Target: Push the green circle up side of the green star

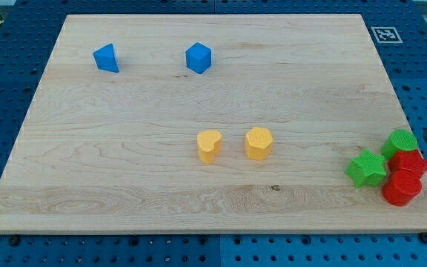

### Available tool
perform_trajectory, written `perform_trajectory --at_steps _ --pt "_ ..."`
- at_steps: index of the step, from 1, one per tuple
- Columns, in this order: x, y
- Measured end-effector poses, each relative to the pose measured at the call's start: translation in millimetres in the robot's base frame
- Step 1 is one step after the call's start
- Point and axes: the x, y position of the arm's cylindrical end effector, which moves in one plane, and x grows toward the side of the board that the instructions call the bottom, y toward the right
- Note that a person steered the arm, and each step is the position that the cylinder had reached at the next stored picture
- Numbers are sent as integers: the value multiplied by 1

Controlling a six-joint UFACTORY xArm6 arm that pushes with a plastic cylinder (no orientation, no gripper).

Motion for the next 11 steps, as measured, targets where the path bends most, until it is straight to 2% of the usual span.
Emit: perform_trajectory --at_steps 5,7,9,10,11 --pt "-6 -60" --pt "-29 -66" --pt "-17 -82" --pt "-45 -111" --pt "-45 -155"
